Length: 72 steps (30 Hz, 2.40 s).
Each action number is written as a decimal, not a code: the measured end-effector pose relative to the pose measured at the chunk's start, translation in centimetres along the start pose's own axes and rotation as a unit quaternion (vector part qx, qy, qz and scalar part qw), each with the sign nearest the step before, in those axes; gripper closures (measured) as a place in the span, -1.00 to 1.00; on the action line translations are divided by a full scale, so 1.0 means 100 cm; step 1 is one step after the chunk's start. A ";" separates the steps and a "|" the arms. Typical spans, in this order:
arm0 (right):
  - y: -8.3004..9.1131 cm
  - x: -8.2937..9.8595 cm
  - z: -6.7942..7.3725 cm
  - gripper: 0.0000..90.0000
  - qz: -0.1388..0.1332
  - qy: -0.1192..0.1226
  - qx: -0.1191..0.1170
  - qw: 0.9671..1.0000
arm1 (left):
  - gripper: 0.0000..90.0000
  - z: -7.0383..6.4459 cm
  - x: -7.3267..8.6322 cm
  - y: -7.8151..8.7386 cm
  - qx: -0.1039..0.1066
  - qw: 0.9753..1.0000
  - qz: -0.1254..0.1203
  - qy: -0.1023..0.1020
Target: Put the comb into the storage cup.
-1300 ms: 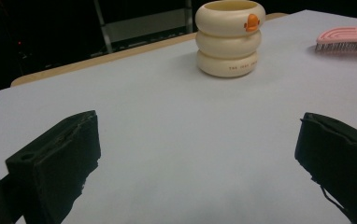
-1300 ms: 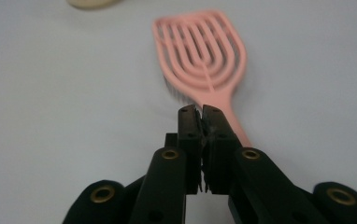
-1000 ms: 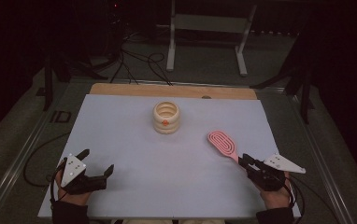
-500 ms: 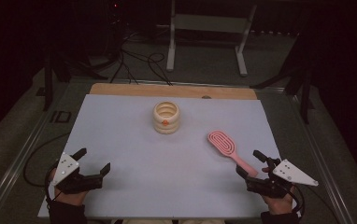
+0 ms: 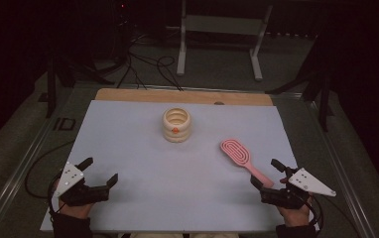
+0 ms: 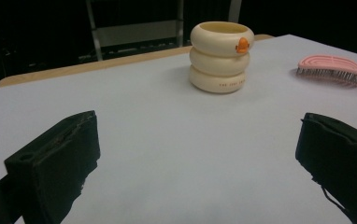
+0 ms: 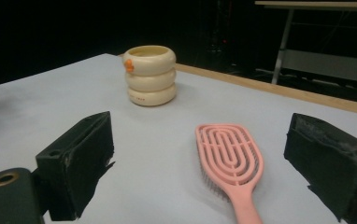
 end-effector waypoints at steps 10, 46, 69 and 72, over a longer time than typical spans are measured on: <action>-0.001 -0.001 -0.006 -0.82 0.016 -0.005 0.009 1.000 | -0.99 0.000 0.002 -0.001 0.002 1.000 -0.002 0.006; -0.040 -0.035 -0.039 -0.82 0.190 0.010 0.008 0.982 | -0.99 -0.004 0.009 -0.007 -0.001 1.000 0.012 -0.004; -0.069 -0.025 -0.055 -0.82 0.285 0.022 0.010 0.958 | -0.99 -0.004 0.009 -0.007 -0.001 1.000 0.013 -0.005; -0.072 -0.018 -0.058 -0.82 0.303 0.017 0.004 0.953 | -0.99 -0.004 0.010 -0.007 -0.001 1.000 0.014 -0.006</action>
Point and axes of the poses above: each handheld gripper's, and its own axes: y roughly backward along the jaws, x roughly out of its underside, z roughly to its left, the point moved 6 cm from there along -y, roughly forward along the jaws, and after that the axes turned 10 degrees about -x, right-handed, at the moved point
